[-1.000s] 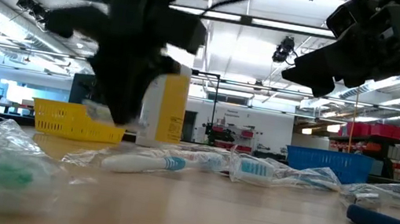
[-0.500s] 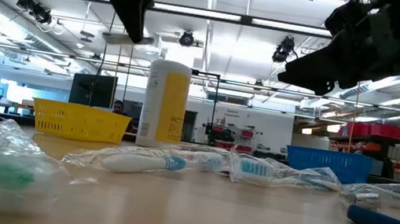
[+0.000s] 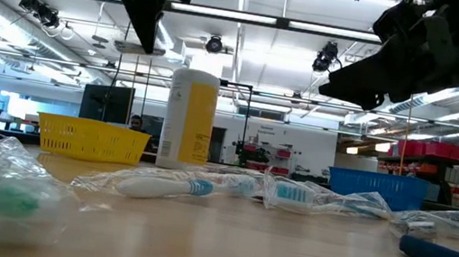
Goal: Pick & Place Travel size toiletries
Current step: Put the silver nail cutter into the top yellow bin, then put the red toothbrush into the top blue bin
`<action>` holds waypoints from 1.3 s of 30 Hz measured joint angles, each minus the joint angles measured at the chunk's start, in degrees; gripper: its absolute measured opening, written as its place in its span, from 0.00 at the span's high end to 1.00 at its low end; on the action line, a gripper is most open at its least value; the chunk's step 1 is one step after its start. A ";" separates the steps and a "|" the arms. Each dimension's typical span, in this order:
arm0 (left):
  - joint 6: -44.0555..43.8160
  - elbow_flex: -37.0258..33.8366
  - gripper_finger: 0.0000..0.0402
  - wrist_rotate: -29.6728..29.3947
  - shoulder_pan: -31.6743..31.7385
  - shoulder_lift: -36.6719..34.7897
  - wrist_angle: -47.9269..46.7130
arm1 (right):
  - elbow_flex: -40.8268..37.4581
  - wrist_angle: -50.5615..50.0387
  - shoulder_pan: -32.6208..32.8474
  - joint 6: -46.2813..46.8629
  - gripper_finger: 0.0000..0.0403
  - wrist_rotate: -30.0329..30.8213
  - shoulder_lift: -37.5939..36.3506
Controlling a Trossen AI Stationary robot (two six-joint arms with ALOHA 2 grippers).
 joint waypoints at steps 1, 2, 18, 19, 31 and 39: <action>0.11 -0.04 0.87 0.03 1.17 0.14 -0.28 | 0.00 0.06 0.00 0.00 0.39 0.00 0.00; 0.11 -0.13 0.87 0.14 2.25 0.14 -0.39 | 0.00 0.05 0.00 0.00 0.39 0.00 0.00; -3.60 -26.03 0.86 7.36 9.57 0.05 18.40 | 0.00 -0.03 -0.02 -0.01 0.43 -0.07 0.00; -4.01 -27.29 0.86 7.70 9.57 0.05 19.66 | 0.00 0.06 -0.02 -0.02 0.43 -0.07 0.00; -6.88 -33.01 0.71 4.17 9.56 0.05 24.46 | 0.00 0.19 -0.02 -0.02 0.39 -0.07 0.00; -7.69 -31.50 0.66 3.94 9.42 0.04 25.44 | 0.00 0.19 -0.02 -0.01 0.37 -0.07 0.00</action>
